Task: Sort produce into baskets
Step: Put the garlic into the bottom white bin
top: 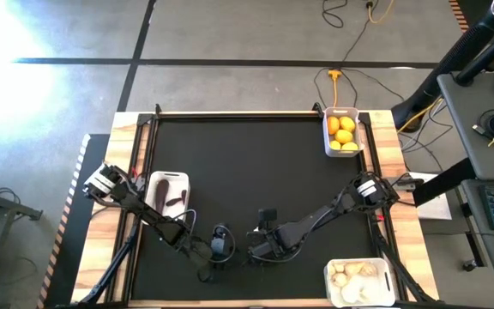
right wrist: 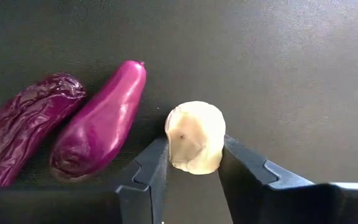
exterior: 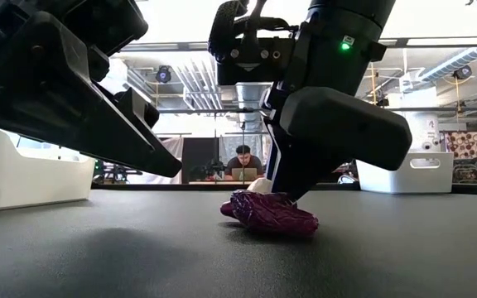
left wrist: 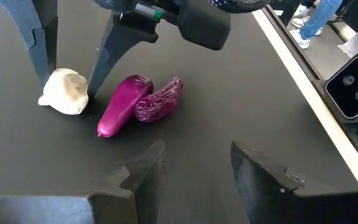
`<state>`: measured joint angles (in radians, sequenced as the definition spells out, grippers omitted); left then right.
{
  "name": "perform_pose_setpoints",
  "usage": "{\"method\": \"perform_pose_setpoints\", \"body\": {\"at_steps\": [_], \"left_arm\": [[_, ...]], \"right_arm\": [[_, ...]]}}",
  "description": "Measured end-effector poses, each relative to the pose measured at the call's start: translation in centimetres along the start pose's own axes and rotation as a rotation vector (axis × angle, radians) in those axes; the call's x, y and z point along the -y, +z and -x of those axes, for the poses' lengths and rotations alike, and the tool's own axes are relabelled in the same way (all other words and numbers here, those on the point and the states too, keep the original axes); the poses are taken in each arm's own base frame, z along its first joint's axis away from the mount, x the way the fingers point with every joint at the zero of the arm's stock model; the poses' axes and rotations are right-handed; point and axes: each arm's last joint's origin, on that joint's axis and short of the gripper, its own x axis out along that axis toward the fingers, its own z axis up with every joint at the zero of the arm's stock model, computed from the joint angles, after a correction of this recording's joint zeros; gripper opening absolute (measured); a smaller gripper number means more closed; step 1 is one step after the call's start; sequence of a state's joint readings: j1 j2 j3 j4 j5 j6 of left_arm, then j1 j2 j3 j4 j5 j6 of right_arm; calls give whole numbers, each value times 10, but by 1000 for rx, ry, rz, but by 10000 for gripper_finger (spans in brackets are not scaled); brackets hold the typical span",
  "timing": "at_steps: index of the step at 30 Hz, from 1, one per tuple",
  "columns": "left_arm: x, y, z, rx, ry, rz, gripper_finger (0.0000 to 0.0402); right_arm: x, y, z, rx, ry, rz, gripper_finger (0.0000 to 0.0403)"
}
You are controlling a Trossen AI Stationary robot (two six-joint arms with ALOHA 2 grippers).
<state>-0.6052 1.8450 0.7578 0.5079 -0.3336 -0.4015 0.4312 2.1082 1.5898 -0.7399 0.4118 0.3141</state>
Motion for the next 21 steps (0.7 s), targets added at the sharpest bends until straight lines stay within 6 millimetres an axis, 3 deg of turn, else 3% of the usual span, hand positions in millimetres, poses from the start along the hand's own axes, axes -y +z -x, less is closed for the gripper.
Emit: {"method": "perform_pose_setpoints", "body": {"at_steps": [4,8,15,21], "left_arm": [[0,0,0,0,0,0,166],[0,0,0,0,0,-4,166],[0,0,0,1,0,-14,166],[0,1,0,8,-3,-14,166]], "right_arm": [[0,0,3,3,3,-5,118],[-2,0,23,8,13,-23,111],[-6,-12,97,30,131,-126,108],[-10,-48,172,-49,250,-333,108]]}}
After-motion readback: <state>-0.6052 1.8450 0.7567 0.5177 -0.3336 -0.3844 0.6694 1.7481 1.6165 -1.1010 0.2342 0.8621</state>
